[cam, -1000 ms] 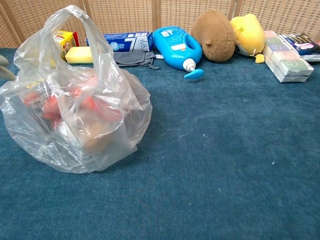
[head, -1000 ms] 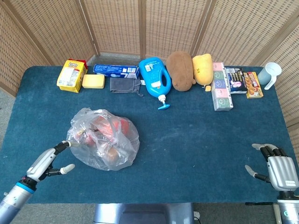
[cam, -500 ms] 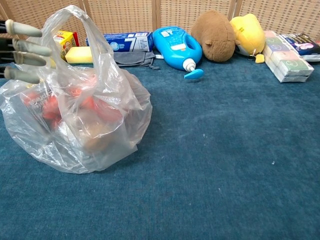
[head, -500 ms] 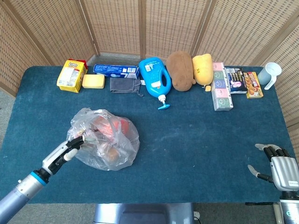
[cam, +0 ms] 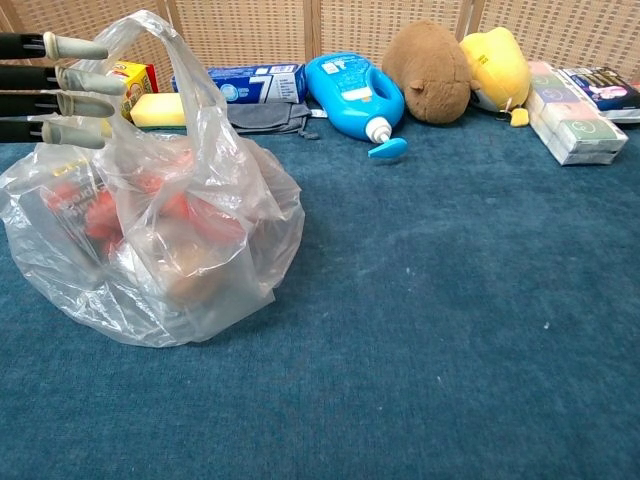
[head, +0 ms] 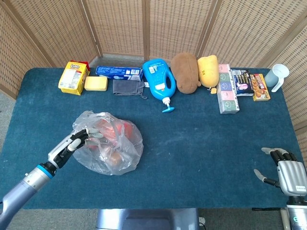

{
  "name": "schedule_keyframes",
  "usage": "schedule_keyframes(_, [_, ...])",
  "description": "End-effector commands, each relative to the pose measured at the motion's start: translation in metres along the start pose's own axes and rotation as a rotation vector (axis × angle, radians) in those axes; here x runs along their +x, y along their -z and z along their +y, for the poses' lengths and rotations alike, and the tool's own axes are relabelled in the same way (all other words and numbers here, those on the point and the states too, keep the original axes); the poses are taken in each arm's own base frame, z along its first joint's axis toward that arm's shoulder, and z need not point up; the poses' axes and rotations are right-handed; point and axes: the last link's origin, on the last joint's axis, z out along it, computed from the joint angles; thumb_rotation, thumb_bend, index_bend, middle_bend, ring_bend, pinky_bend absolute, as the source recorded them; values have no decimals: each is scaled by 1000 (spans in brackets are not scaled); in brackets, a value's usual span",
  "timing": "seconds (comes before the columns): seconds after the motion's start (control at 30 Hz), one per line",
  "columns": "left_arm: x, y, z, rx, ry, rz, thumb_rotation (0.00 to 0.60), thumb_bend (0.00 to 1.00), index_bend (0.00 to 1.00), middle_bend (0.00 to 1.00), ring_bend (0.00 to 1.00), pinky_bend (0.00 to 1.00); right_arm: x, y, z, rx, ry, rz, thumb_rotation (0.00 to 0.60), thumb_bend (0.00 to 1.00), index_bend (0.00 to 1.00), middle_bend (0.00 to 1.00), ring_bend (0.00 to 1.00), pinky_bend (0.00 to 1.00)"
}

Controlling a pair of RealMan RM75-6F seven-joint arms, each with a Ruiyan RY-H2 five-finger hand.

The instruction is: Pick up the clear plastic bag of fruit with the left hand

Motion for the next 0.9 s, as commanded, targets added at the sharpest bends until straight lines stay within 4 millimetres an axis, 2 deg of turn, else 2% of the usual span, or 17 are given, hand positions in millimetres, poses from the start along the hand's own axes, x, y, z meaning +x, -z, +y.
schedule_keyframes(0.03, [1,-4,-1,2,1,5,63,86,106,180,90,194,0,0,0,-1,-1,0,432,261,286,367,285,262])
schedule_keyframes(0.43, [-8,-16,-6,18,-26,-37,60,85,65,114,22,143,2,3,2,-7,-2,6,436,262,286,367,285,255])
schedule_keyframes(0.9, [-9,-30,-4,6,-3,-31,59,85,65,114,22,141,3,4,5,-18,-5,11,434,261,286,366,285,255])
